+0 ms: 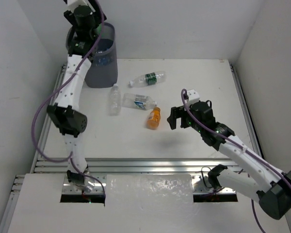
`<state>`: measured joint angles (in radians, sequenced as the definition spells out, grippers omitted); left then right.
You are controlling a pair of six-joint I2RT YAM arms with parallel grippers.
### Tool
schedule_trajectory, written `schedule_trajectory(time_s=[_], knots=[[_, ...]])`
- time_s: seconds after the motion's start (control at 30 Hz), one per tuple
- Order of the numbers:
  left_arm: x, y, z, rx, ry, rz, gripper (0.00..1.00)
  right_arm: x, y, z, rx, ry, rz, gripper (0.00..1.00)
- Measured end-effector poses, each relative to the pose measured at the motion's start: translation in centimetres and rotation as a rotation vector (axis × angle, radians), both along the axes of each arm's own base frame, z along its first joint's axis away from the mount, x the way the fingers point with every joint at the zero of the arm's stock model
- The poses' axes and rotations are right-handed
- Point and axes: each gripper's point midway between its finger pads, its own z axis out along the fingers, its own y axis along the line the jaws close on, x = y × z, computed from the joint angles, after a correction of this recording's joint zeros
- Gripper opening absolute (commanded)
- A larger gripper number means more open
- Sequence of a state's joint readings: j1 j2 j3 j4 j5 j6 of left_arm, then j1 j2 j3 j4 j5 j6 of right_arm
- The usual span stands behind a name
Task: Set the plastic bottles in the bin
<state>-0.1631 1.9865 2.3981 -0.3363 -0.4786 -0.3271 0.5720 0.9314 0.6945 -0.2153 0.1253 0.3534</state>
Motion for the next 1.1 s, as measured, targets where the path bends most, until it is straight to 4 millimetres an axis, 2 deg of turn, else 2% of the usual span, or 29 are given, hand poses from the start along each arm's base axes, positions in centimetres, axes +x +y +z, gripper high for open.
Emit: schedule_trajectory(time_s=[0.03,0.13,0.23,0.3,0.4,0.43,0.5,0.63,0.67,0.73,0.8,0.87,0.9,0.93,1.0,1.03,1.07,1.1], knots=[[1.6,0.8,-1.1,0.036,0.003,0.038,0.98,0.1,0.2,-0.8,-0.004,0.028,0.005,0.99],[5.4,3.1,-6.2,0.130,0.066,0.129,1.00,0.4,1.0,-3.0,-0.012,0.116,0.023,0.99],[7.2,5.4,-11.1,0.185,0.160,0.196,1.00,0.6,1.8,-5.3,-0.002,0.207,0.033,0.99],[7.3,6.1,-11.9,0.195,0.182,0.211,1.00,1.1,2.5,-6.7,0.014,0.267,0.030,0.99],[5.6,6.9,-9.5,0.185,0.157,0.224,1.00,2.3,3.7,-8.7,0.036,0.355,0.010,0.99],[4.2,6.8,-8.5,0.182,0.154,0.217,1.00,2.8,4.1,-9.4,0.045,0.386,-0.003,0.99],[0.0,5.9,-5.8,0.159,0.131,0.178,1.00,3.9,5.0,-10.5,0.061,0.428,-0.025,0.99],[-11.7,4.2,1.6,0.040,-0.039,0.066,1.00,6.0,7.2,-11.7,0.110,0.489,-0.046,0.99],[-14.4,3.7,2.9,0.009,-0.092,0.028,1.00,6.7,7.7,-11.7,0.124,0.491,-0.048,0.99],[-18.5,3.1,2.4,-0.041,-0.125,-0.034,1.00,7.7,8.8,-11.8,0.151,0.500,-0.051,0.99],[-21.4,2.2,1.9,-0.084,-0.171,-0.101,1.00,8.2,9.4,-12.1,0.160,0.512,-0.057,0.99],[-21.9,0.8,-0.9,-0.113,-0.133,-0.179,1.00,8.6,9.8,-12.7,0.148,0.536,-0.071,0.96],[-21.4,-0.2,-3.2,-0.124,-0.089,-0.226,1.00,8.8,9.9,-13.3,0.131,0.547,-0.083,0.95],[-20.7,-1.3,-6.4,-0.135,-0.016,-0.268,1.00,8.8,9.8,-14.0,0.109,0.558,-0.097,0.92],[-20.2,-3.1,-11.8,-0.152,0.118,-0.331,1.00,8.0,9.1,-15.7,0.049,0.576,-0.131,0.67],[-19.7,-4.4,-15.3,-0.157,0.213,-0.365,1.00,7.2,8.7,-16.3,0.021,0.585,-0.139,0.56],[-19.7,-6.2,-19.1,-0.156,0.324,-0.407,1.00,6.3,8.3,-16.9,0.007,0.590,-0.153,0.39],[-20.2,-7.6,-21.4,-0.151,0.394,-0.444,1.00,5.8,8.1,-16.7,0.001,0.575,-0.156,0.32]])
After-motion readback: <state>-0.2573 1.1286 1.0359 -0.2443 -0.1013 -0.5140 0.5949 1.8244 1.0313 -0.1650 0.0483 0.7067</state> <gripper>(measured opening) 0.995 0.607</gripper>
